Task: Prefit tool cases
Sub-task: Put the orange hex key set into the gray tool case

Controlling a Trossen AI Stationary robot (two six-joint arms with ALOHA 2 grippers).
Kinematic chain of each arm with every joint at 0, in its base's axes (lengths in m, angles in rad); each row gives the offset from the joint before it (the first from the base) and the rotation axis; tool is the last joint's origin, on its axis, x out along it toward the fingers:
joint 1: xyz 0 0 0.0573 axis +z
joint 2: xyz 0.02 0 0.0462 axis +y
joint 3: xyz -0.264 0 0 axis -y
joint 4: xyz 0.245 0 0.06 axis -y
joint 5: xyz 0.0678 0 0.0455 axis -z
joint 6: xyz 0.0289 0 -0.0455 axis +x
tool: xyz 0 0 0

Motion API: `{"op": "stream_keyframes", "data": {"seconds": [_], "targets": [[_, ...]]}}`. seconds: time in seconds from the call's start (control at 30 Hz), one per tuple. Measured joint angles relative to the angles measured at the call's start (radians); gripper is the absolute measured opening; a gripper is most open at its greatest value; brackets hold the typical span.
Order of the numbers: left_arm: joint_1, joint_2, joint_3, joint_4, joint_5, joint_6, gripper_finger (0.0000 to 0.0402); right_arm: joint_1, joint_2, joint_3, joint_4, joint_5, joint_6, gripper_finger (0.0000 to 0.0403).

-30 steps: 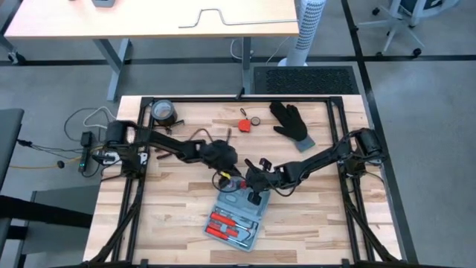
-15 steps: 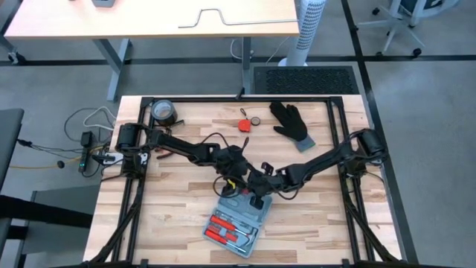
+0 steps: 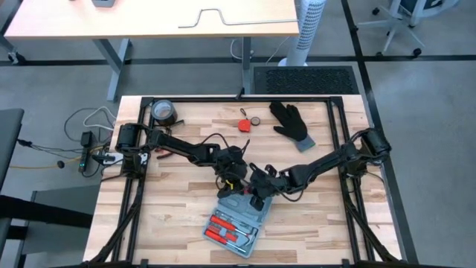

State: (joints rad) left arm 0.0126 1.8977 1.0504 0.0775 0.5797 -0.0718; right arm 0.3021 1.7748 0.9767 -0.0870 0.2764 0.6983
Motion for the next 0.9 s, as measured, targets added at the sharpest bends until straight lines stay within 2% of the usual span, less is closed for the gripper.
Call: {"op": "stream_keyframes", "data": {"seconds": [0.23,0.4,0.5,0.63,0.9], "targets": [[-0.004,0.0,0.0,-0.029,0.006,0.012,0.0,0.08,-0.082,-0.001,-0.065,0.073,0.096,0.0118],[0.016,-0.017,-0.001,-0.016,-0.005,0.016,0.0,0.131,-0.063,0.0,-0.103,0.05,0.206,0.0113],[0.027,-0.04,0.0,-0.009,-0.058,0.016,0.0,0.143,-0.021,-0.001,-0.086,0.011,0.268,0.0084],[0.028,-0.045,0.0,-0.003,-0.137,0.019,0.0,0.148,0.007,-0.001,-0.076,0.014,0.323,0.0015],[0.03,-0.031,-0.002,-0.036,-0.246,0.043,0.0,0.149,0.019,-0.001,-0.088,0.014,0.407,0.0005]]}}
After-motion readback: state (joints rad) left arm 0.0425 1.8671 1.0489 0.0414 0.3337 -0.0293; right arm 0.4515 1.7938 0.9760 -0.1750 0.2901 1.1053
